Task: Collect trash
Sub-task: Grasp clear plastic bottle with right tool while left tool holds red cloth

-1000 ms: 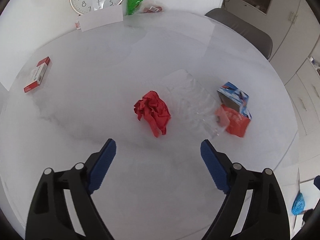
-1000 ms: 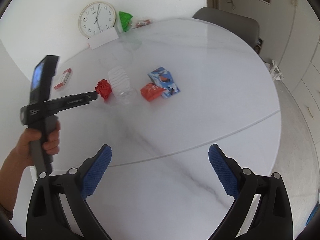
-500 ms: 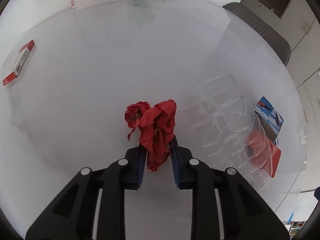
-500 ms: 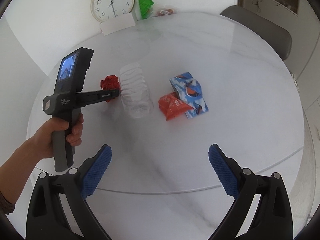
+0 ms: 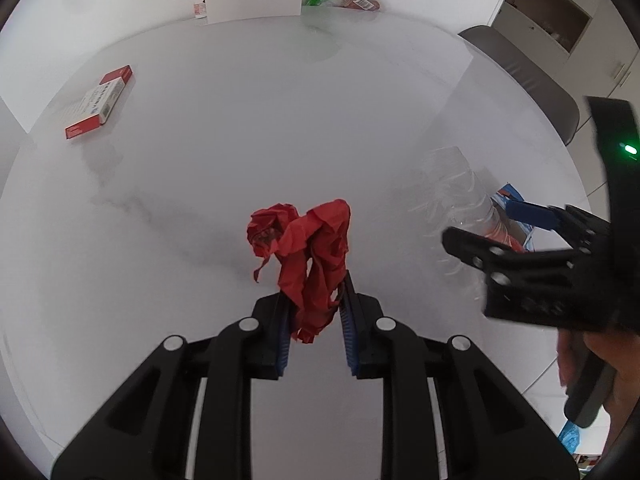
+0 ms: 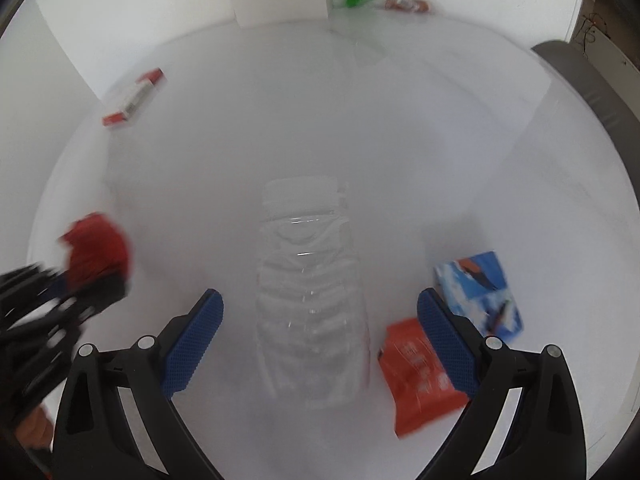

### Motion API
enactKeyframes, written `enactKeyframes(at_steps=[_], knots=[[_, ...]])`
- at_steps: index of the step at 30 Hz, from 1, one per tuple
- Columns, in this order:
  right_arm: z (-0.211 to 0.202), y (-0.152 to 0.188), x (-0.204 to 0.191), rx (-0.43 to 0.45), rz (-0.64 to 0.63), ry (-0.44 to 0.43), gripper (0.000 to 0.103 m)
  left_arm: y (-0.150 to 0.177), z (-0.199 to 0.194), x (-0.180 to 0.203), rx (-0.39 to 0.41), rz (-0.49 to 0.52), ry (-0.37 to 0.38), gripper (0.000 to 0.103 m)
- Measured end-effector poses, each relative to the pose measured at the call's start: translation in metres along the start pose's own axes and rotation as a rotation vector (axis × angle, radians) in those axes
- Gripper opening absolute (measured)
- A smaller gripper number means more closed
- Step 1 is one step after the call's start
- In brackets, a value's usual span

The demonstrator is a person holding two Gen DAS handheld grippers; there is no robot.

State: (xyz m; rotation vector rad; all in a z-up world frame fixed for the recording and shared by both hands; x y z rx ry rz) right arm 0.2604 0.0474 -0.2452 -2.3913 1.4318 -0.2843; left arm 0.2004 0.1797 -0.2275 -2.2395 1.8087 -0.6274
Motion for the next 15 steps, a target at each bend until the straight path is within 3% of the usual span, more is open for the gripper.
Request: enactKeyframes(at_steps=[1,2,3,4,10,15], knots=[[0.011,-0.002,-0.002,-0.029,0.006,0.004,0.096,0.004,-0.004,-0.001,0.002,0.0,-0.006,0.021],[0.017,-0.003,-0.003,-0.041,0.012,0.003,0.088,0.009,-0.008,-0.003,0.004,-0.002,-0.007,0.021],[0.022,-0.003,-0.004,-0.052,0.014,-0.001,0.073,0.012,-0.011,-0.003,0.003,-0.004,-0.005,0.021],[0.026,-0.002,-0.006,-0.072,0.015,-0.012,0.064,0.014,-0.015,-0.003,0.001,-0.005,-0.006,0.021],[-0.011,0.024,-0.001,-0.012,0.05,-0.031,0.064,0.028,-0.035,0.019,0.006,0.051,0.002,0.021],[-0.069,0.076,0.027,0.049,0.151,-0.036,0.064,0.05,-0.054,0.055,-0.002,0.132,0.056,0.021]])
Point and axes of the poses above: each gripper's, at about its wrist camera, not at the fingertips, and z roughly the way its jaws point, x to its right, y to its underside, the point moved 2 cm from there along z, roughly the way its jaws point, and after that the axes turned 6 degrees about y, right-handed, at the moved point
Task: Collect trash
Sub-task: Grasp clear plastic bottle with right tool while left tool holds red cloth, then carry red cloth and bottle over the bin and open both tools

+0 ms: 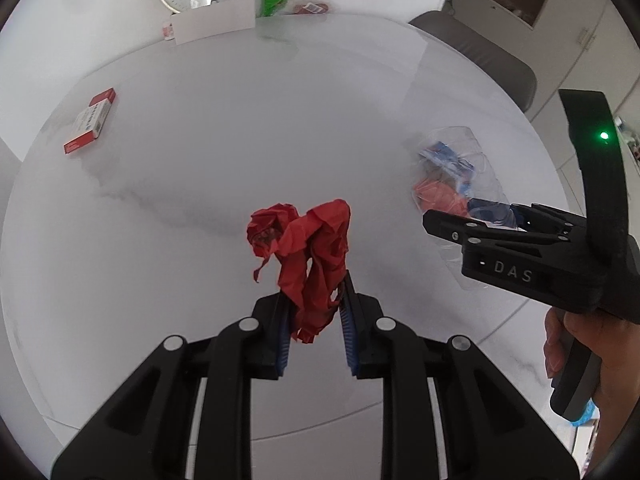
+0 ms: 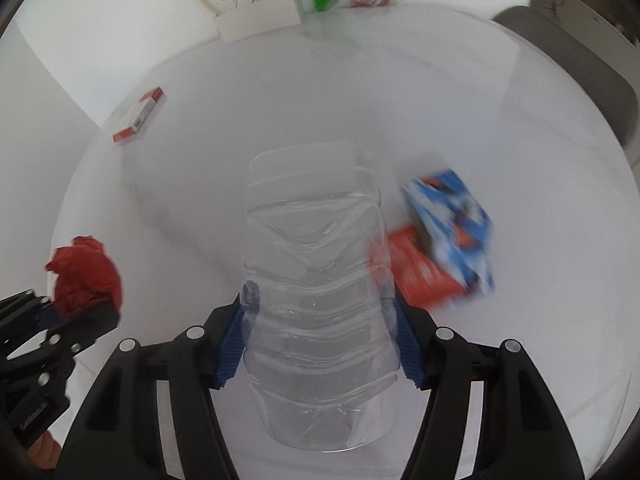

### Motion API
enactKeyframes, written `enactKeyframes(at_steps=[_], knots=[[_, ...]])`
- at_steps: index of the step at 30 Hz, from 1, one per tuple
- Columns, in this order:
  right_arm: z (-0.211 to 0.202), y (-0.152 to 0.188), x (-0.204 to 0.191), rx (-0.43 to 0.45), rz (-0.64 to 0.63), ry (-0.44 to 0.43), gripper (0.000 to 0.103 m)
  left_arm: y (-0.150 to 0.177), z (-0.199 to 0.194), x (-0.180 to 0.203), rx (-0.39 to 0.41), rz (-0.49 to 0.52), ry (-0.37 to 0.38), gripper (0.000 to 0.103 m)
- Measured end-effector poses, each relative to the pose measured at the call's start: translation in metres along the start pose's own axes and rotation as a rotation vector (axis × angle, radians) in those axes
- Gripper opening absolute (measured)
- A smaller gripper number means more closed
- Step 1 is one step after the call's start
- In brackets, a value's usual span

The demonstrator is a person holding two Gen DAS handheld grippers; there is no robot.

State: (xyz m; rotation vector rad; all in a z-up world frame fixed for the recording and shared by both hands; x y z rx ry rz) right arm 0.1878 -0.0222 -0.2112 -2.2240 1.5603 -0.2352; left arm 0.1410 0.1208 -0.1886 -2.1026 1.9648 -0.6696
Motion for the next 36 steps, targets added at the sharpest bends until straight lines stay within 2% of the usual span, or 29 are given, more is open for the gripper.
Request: enactKeyframes(at_steps=[8,16,22,28,36], knots=[[-0.094,0.11,0.054,0.049,0.167,0.06,0.064,0.047,-0.024,0.081,-0.036,0.193,0.104,0.021],[-0.15,0.222,0.083,0.03,0.318,0.152,0.064,0.107,-0.038,0.153,-0.099,0.378,0.19,0.021],[-0.17,0.293,0.099,0.01,0.444,0.183,0.064,0.143,-0.045,0.195,-0.134,0.484,0.232,0.022],[-0.186,0.34,0.117,0.002,0.516,0.222,0.064,0.177,-0.05,0.238,-0.166,0.599,0.269,0.022],[-0.197,0.392,0.145,-0.016,0.634,0.267,0.064,0.229,-0.043,0.303,-0.25,0.771,0.349,0.022]])
Point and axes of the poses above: each gripper's, at about its wrist camera, not at the fingertips, and z roughly the way its jaws point, x to its right, y to its underside, the point moved 2 cm from there along z, roughly the way its jaws point, and after that the axes turned 6 degrees about y, right-handed, at the moved point
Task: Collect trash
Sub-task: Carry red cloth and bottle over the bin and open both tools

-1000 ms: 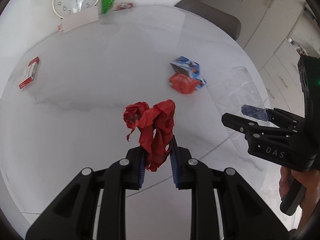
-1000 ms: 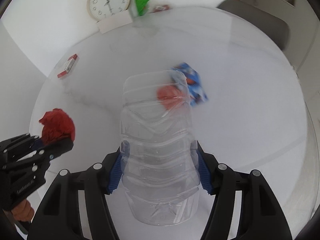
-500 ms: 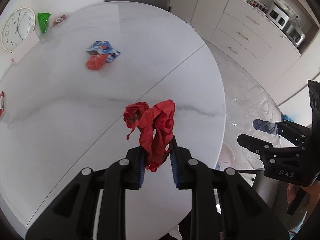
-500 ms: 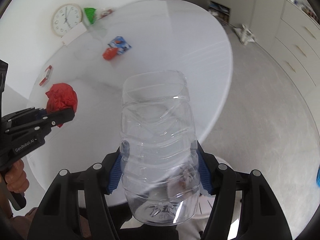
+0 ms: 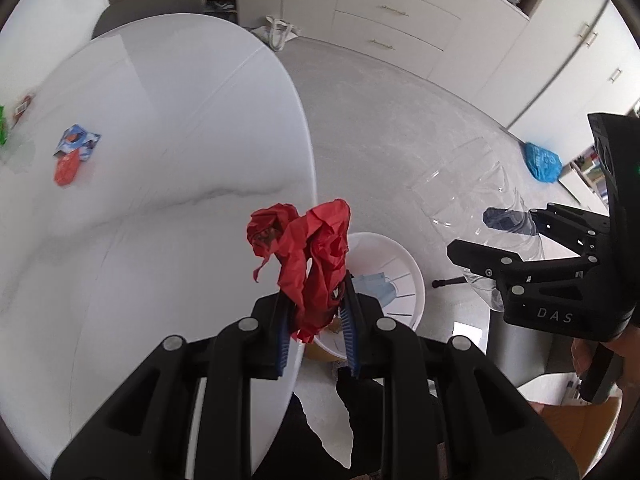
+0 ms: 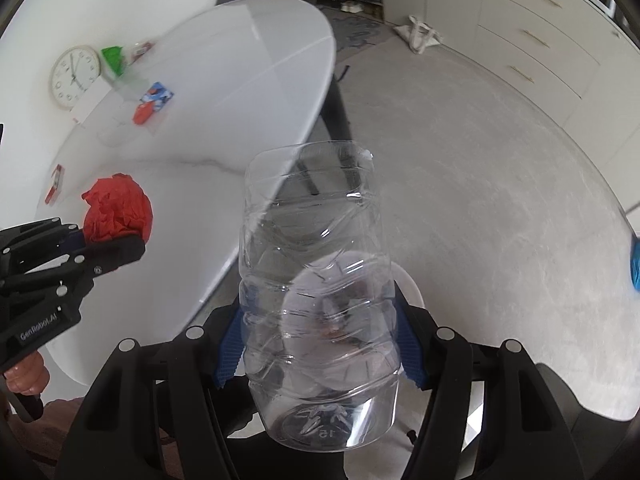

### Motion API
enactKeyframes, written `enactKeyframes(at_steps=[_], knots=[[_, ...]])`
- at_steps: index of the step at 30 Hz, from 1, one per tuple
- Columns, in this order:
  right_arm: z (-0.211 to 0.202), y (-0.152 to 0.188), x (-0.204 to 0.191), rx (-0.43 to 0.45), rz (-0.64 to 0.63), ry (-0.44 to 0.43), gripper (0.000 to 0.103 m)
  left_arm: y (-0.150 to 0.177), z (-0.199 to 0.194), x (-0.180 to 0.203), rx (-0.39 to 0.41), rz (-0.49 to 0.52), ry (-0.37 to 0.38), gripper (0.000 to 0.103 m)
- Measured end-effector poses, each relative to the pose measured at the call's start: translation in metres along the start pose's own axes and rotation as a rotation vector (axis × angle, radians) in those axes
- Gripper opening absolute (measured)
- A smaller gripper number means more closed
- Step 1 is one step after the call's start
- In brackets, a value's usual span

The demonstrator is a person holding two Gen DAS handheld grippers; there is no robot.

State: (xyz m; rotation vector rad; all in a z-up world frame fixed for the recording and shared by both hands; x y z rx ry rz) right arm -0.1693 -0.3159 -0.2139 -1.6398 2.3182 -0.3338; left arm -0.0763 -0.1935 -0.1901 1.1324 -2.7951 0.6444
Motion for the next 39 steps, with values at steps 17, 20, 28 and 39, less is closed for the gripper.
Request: enactKeyframes(at_steps=[17,20,28,39], knots=[[0.001,0.023,0.061,-0.012,0.086,0.028,0.064,-0.013,0.06,0.059,-0.119,0.102,0.086,0.036],[0.002,0.024,0.064,-0.011,0.093,0.027,0.064,-0.012,0.063,0.062,-0.122,0.093,0.082,0.07],[0.008,0.027,0.061,-0.018,0.104,0.027,0.064,-0.007,0.05,0.059,-0.105,0.102,0.046,0.091],[0.029,0.029,0.042,-0.047,0.091,0.056,0.095,-0.005,0.025,0.016,-0.033,-0.018,-0.058,0.092]])
Point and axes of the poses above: each gripper's, at about its wrist camera, not at the fingertips, and z roughly the way its jaws point, x to its right, y to its underside, the point moved 2 cm from there along z, roughly the way its jaws point, and after that the axes turned 6 degrees about y, right-handed, at the moved point
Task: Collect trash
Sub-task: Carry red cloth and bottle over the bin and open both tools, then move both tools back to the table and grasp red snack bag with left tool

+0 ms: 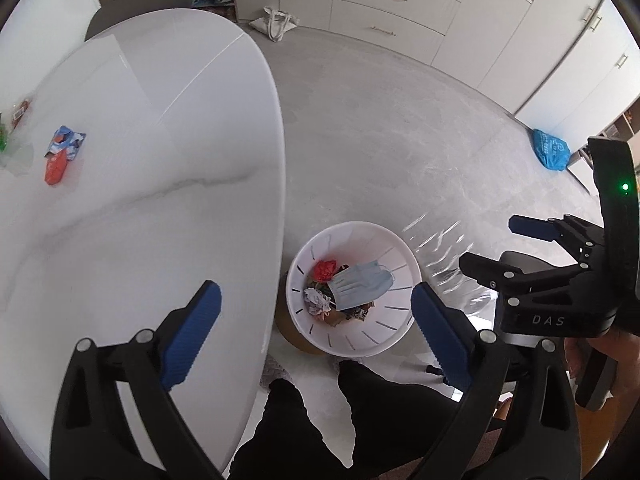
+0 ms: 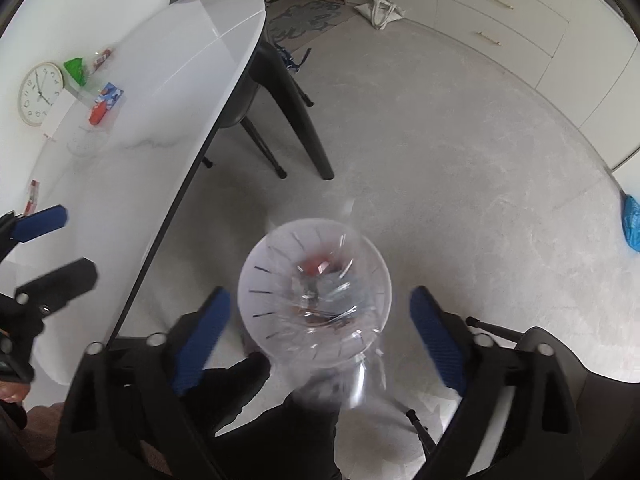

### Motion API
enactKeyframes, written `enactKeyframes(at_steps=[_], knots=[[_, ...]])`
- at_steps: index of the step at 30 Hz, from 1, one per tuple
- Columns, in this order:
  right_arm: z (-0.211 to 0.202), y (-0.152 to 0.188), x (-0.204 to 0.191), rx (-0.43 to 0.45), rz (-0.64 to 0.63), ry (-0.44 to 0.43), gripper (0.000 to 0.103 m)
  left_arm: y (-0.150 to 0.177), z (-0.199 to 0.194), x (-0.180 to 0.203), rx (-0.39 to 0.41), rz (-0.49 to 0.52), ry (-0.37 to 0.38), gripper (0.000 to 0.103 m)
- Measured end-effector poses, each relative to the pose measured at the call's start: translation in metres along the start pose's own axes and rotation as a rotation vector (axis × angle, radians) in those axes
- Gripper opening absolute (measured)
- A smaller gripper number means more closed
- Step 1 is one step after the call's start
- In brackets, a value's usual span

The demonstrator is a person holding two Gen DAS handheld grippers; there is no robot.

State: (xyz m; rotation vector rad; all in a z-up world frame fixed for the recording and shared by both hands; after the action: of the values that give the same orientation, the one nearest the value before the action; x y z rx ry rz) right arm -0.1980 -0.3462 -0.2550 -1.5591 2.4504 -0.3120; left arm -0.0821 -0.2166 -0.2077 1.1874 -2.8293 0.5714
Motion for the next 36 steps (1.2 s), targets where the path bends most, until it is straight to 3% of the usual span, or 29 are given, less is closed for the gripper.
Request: enactKeyframes(at_steps=[20,26,36], knots=[[-0.009,-0.026,-0.037,0.021,-0.044,-0.03,0.096,0.008,-0.024,-0.059,0.058,-0.19,-0.018,0.092],[-0.008,-0.054,-0.07,0.042,-0.1,-0.063,0.096,0.005,-0.036,-0.106,0.113,-0.256,-0.086,0.092],[0.003,-0.116,-0.136,0.063,-0.187,-0.121,0.096,-0.03,-0.045,-0.235,0.208,-0.357,-0.262,0.092]])
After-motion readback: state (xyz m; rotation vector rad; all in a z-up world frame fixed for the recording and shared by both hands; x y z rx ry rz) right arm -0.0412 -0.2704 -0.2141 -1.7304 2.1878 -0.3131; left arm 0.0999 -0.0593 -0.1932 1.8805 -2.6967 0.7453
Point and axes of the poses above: each gripper's, at about its wrist camera, not at the fingertips, and z roughly the way its jaws point, x to its right, y to its underside, the point moved 2 cm from there along z, roughly the way its jaws point, and after that the axes turned 6 degrees about y, right-handed, at the moved point
